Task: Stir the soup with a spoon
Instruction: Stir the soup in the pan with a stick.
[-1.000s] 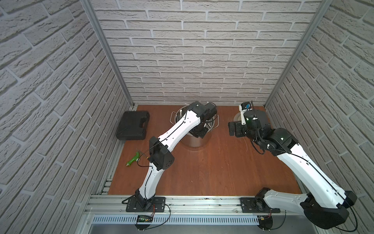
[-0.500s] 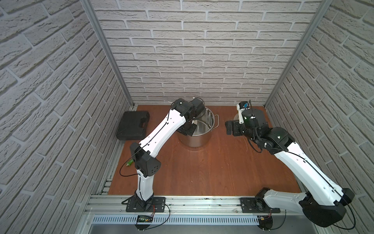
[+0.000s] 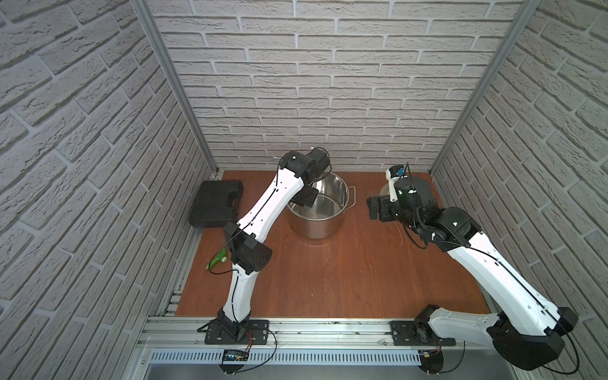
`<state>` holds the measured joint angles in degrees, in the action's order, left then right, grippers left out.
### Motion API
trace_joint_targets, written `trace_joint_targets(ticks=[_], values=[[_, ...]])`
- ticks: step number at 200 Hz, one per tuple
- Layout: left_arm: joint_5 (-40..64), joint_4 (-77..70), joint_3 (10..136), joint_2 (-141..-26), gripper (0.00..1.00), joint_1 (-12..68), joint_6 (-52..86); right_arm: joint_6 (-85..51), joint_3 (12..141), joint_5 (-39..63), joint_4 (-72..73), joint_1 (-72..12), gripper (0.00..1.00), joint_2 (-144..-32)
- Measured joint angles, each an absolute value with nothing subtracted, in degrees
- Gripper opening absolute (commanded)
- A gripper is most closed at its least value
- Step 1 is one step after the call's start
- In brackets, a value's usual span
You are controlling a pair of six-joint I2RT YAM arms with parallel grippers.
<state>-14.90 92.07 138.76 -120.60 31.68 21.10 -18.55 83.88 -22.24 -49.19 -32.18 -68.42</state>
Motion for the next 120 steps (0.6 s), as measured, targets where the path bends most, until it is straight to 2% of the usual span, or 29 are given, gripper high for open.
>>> trace_joint_targets(ticks=[80, 120], values=[[-11.6, 92.1, 141.8, -126.3, 0.0, 37.5, 20.6, -17.1, 83.9, -22.7, -50.0, -32.2, 1.0, -66.8], [-11.3, 92.0, 133.2, -122.3, 0.0, 38.9, 21.2, -17.5, 83.9, -22.0, -50.2, -32.2, 1.0, -66.8]])
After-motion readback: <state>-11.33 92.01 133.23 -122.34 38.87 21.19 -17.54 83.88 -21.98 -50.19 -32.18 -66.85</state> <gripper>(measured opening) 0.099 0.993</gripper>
